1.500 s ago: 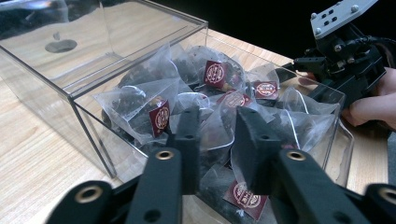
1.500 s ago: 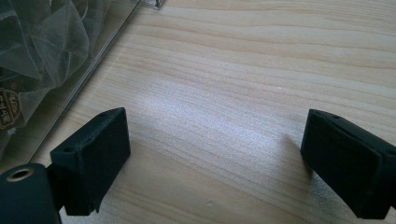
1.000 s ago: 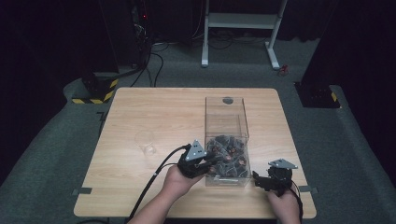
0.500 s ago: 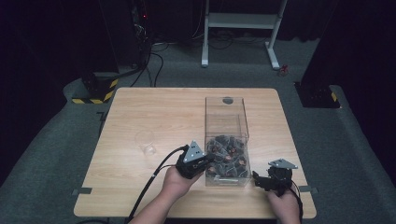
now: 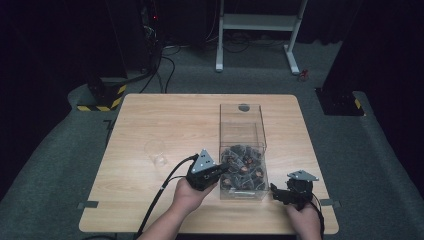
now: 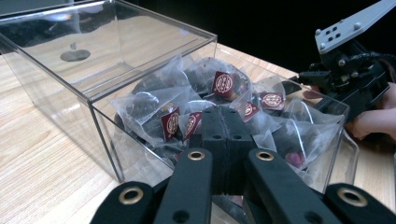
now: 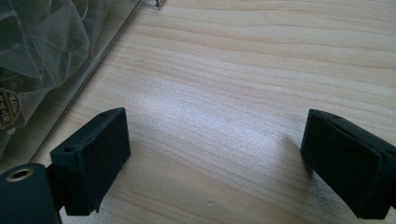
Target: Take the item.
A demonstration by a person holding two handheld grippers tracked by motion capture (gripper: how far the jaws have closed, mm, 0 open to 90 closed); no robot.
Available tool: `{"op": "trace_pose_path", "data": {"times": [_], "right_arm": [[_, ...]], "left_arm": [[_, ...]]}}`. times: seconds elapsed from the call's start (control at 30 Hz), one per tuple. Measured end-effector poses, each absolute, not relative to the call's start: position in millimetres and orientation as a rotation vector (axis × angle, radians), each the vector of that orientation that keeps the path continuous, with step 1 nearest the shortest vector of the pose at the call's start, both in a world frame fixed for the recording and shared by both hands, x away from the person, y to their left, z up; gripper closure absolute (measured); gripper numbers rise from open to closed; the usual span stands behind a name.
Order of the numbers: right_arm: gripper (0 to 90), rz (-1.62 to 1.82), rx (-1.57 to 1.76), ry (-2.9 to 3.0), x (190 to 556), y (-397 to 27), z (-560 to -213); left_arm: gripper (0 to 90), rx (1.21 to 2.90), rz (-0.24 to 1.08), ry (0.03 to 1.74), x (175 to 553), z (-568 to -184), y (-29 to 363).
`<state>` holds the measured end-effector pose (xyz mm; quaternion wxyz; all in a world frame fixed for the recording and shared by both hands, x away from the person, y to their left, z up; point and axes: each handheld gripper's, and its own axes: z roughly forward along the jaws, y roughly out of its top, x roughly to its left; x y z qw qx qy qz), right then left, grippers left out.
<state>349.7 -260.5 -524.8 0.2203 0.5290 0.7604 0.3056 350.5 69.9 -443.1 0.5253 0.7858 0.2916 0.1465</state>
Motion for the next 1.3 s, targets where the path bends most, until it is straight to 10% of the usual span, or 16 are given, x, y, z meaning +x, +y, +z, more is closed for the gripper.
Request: {"op": "trace_pose_path", "data": {"times": [1.3], "right_arm": [[8.0,0.845,1.463,2.103,349.7,-260.5,-524.8]], "left_arm": [[90.0,1.729,0.362,0.692,344.1,-419.3,89.7]]}}
